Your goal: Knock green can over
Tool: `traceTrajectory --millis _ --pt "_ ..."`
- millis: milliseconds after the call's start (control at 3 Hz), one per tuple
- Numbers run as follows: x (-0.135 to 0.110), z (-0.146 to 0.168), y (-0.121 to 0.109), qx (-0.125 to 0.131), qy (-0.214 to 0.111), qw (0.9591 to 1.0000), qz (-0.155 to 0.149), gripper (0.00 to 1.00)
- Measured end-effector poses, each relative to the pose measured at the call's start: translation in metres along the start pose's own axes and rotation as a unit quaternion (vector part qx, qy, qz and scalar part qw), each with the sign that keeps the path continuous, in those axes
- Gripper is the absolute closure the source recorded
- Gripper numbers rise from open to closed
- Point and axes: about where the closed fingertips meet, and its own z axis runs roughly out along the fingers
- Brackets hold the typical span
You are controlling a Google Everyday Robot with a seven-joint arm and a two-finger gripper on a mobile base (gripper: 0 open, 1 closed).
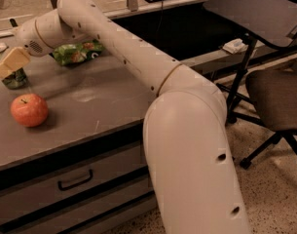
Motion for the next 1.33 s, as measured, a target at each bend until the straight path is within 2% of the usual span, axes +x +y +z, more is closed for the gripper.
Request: traceTrajectory --millis 333,667,1000,1333 --pt "0.016 0.011 0.008 0.000 -0.001 0.9997 0.024 0.21" --pt "0.020 0.008 0.009 0.009 -0.004 0.9995 0.030 0.44" --pt "0.016 -0.002 0.008 0.021 -0.009 0.9994 0.026 0.67" --pt "0.006 -0.030 0.004 0.038 0.004 0.9991 0.016 0.90"
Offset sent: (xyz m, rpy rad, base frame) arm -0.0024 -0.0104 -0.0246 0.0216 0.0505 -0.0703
